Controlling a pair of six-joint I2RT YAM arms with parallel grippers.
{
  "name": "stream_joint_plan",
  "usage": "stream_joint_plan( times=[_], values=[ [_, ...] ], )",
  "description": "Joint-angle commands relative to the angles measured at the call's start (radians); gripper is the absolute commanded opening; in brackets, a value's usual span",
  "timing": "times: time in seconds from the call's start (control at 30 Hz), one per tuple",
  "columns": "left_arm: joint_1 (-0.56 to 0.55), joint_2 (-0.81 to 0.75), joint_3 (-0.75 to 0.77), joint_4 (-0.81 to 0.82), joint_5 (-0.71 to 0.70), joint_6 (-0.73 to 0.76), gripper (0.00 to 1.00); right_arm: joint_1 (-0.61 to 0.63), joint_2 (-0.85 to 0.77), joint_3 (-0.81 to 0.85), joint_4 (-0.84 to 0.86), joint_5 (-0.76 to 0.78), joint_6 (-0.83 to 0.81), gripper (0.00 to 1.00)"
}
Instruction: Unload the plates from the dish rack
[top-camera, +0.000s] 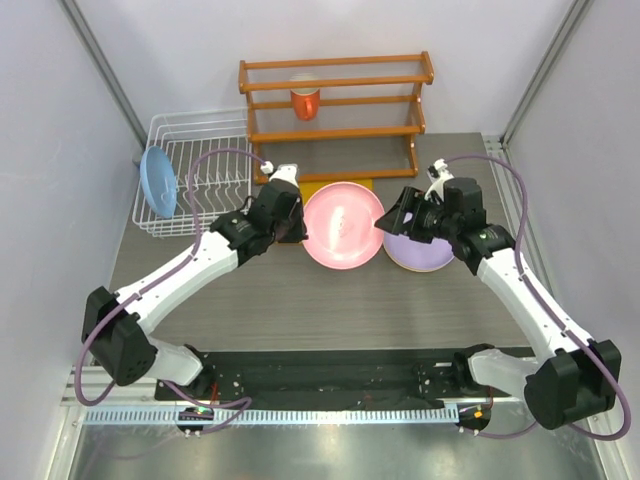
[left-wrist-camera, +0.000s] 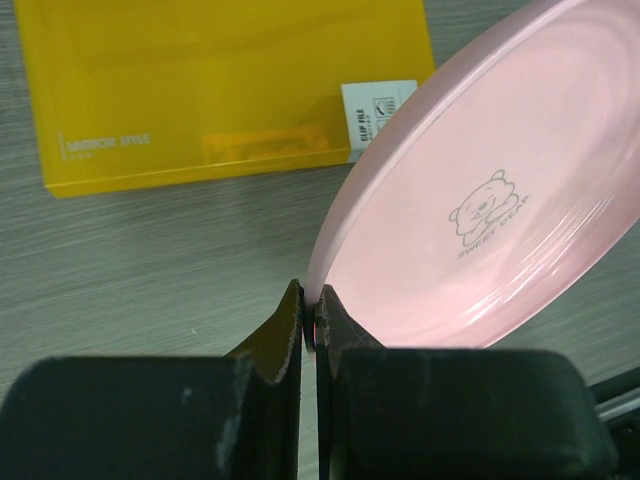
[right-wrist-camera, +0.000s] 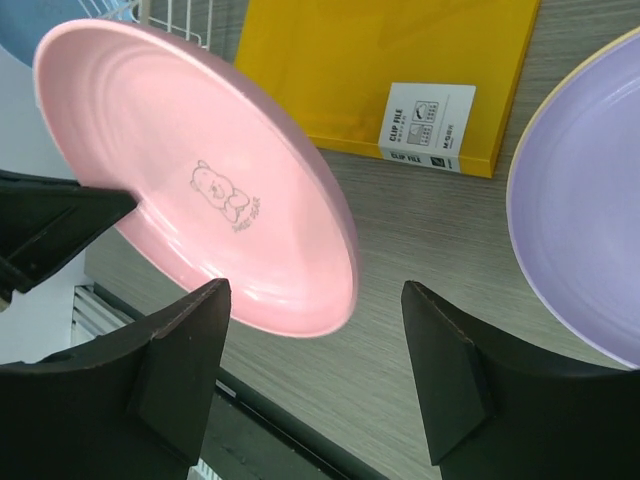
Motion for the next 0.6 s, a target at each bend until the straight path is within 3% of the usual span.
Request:
stream_joint_plan(
  times=[0.0,0.07,0.27,0.37,0.4,0.43,0.53,0.57],
  values=[
    [-0.040,0.006,0.071,0.074,0.004,-0.028,0.00,0.010,0.029,-0.019,0.041,0.032,-0.003,0.69],
    [-0.056,0.015,0.074,0.075,0.007,-0.028,0.00,0.012,0.038,-0.025,0.041,0.035,-0.010,0.61],
    [-0.074,0.014,0.067,0.078,-0.004,-0.030,0.00,0.012,0.049,-0.033,0.037,0.066,-0.030,0.06],
    [-0.074,0.008,0.061,0.063,-0.054,-0.025,0.04,0.012,0.040,-0.019,0.019,0.098,-0.041,0.01],
    [-0.074,0.008,0.059,0.059,-0.076,-0.016,0.10,0.010,0.041,-0.016,0.008,0.106,-0.041,0.01],
    [-0.074,0.008,0.059,0.055,-0.087,-0.011,0.26,0.010,0.041,-0.008,0.005,0.113,-0.041,0.01],
    [-0.073,0.008,0.062,0.029,-0.139,0.022,0.58,-0.007,0.044,0.001,-0.009,0.156,-0.041,0.01],
    [-0.074,0.008,0.062,0.016,-0.156,0.030,0.62,-0.019,0.051,0.004,-0.014,0.162,-0.041,0.01]
  ],
)
